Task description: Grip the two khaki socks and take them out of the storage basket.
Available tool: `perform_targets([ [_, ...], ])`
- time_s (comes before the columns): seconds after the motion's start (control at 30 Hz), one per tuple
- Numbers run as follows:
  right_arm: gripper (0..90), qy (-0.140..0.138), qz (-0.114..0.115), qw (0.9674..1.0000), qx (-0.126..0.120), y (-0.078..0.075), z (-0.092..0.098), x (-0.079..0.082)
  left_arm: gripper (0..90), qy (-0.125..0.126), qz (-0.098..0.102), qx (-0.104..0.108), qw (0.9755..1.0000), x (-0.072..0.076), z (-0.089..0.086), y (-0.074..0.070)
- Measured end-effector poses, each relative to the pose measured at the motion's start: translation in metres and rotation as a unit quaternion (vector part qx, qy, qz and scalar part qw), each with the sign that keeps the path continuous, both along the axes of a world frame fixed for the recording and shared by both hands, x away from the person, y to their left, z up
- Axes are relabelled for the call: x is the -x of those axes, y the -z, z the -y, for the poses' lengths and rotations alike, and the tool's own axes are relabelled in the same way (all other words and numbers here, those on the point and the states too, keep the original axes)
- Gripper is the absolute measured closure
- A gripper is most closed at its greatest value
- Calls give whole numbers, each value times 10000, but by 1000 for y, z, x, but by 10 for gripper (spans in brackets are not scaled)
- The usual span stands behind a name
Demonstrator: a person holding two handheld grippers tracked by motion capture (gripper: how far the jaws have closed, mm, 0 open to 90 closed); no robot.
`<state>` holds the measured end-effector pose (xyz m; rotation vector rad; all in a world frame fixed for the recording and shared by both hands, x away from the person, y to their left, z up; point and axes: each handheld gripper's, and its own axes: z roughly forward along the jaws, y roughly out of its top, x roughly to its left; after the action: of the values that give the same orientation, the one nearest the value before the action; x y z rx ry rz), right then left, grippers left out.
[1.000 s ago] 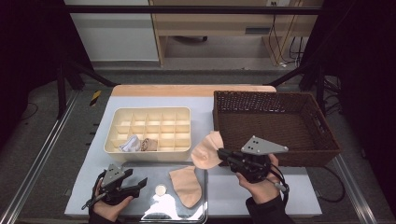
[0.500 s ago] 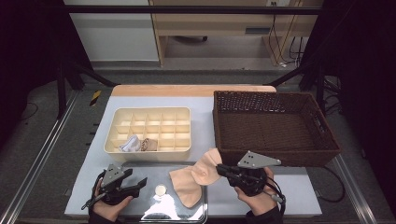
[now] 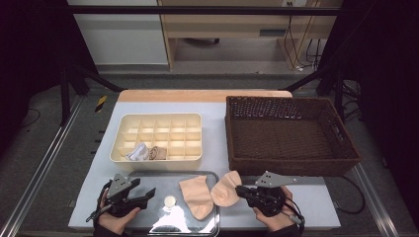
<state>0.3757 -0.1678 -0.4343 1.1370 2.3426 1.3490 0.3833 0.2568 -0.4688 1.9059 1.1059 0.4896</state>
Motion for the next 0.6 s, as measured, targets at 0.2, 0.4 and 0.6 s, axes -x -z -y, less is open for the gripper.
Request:
perform_targets([
  [0.2,864,306,-107,9987,387,18,9,-2,296,23,2,-8,10000,0,0,-1],
  [0.4,859,461,-190,9959,756,28,10,-7,300,63,23,21,10000,0,1,-3],
  [0.6,817,471,-212,9949,864,32,8,-9,307,121,5,40,9999,-1,3,-5],
])
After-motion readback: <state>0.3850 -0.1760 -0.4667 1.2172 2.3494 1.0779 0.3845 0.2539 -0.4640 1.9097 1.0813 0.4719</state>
